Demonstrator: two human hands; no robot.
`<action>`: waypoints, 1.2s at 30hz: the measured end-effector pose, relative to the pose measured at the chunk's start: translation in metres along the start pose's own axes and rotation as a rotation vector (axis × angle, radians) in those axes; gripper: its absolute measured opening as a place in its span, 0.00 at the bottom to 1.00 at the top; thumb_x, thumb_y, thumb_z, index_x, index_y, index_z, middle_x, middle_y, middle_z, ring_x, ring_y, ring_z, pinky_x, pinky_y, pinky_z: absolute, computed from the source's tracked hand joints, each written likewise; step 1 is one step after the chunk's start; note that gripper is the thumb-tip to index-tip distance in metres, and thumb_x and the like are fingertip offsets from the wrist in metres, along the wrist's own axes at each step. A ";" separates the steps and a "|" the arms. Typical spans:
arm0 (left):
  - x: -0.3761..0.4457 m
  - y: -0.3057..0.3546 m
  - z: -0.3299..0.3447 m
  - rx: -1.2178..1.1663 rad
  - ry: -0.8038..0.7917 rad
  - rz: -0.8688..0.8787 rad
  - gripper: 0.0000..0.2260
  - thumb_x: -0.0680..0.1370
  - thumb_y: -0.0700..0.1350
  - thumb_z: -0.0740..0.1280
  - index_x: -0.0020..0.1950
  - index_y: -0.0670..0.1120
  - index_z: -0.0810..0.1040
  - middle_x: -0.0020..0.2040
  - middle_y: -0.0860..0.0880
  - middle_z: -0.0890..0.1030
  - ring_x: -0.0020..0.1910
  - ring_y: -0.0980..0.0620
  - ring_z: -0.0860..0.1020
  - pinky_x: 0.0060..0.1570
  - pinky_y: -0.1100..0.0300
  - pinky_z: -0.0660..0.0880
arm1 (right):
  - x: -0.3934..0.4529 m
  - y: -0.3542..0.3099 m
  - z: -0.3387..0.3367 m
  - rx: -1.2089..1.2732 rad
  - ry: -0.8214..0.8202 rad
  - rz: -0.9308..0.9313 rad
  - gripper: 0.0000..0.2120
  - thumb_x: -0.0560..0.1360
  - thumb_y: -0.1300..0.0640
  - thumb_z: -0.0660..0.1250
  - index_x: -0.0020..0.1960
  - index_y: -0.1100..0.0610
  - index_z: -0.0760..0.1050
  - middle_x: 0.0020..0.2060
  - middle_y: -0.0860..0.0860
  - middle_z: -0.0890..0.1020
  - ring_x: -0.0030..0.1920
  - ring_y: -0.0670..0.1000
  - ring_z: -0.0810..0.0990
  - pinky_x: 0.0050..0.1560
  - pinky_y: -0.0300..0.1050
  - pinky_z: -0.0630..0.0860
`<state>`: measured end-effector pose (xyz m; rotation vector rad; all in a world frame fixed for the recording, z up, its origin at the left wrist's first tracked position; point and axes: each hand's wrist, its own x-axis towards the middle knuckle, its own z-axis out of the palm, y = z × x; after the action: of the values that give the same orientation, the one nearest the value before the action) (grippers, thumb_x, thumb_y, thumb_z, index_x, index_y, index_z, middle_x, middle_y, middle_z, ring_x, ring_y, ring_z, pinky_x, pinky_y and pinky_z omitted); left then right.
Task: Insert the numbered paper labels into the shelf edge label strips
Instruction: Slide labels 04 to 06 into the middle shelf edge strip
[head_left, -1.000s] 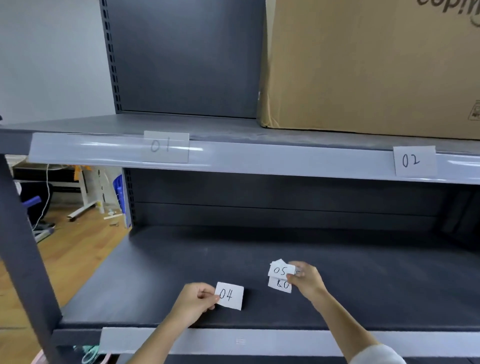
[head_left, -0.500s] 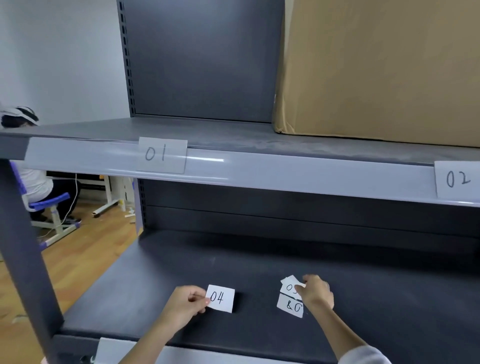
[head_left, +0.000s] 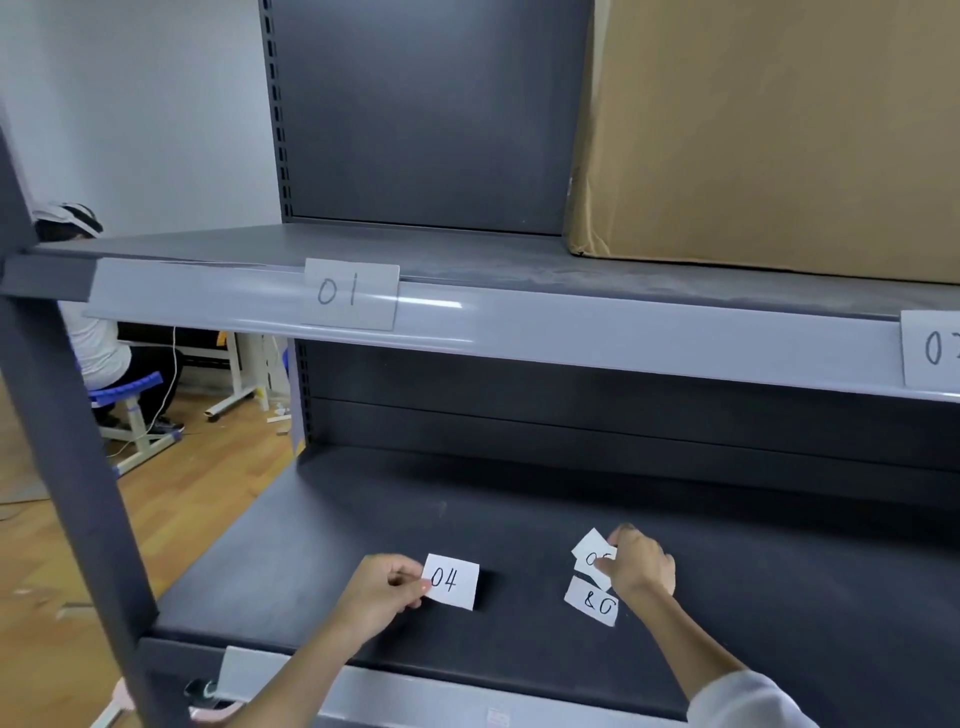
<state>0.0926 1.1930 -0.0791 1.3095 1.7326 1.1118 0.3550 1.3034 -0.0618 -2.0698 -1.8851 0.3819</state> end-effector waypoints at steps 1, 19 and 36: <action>-0.001 0.000 -0.001 0.000 -0.002 0.001 0.11 0.73 0.34 0.67 0.34 0.48 0.78 0.26 0.54 0.79 0.23 0.64 0.75 0.27 0.72 0.69 | -0.003 -0.001 -0.001 0.041 0.018 -0.007 0.11 0.74 0.55 0.66 0.55 0.57 0.73 0.48 0.52 0.83 0.53 0.54 0.78 0.55 0.44 0.67; -0.051 -0.016 -0.031 -0.036 -0.067 -0.022 0.08 0.74 0.35 0.66 0.37 0.45 0.77 0.30 0.49 0.76 0.22 0.66 0.74 0.27 0.74 0.69 | -0.096 -0.081 0.013 0.492 -0.340 -0.345 0.05 0.73 0.58 0.66 0.39 0.58 0.75 0.35 0.51 0.76 0.37 0.49 0.71 0.32 0.38 0.64; -0.108 -0.026 -0.034 0.017 0.058 -0.053 0.13 0.74 0.32 0.65 0.32 0.46 0.75 0.16 0.59 0.75 0.18 0.65 0.70 0.23 0.77 0.64 | -0.100 -0.059 0.033 -0.204 -0.071 -0.393 0.14 0.75 0.50 0.65 0.60 0.51 0.75 0.59 0.54 0.73 0.62 0.54 0.70 0.63 0.47 0.68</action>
<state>0.0803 1.0778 -0.0868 1.2449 1.8123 1.1179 0.2783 1.2102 -0.0695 -1.7565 -2.3958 0.1742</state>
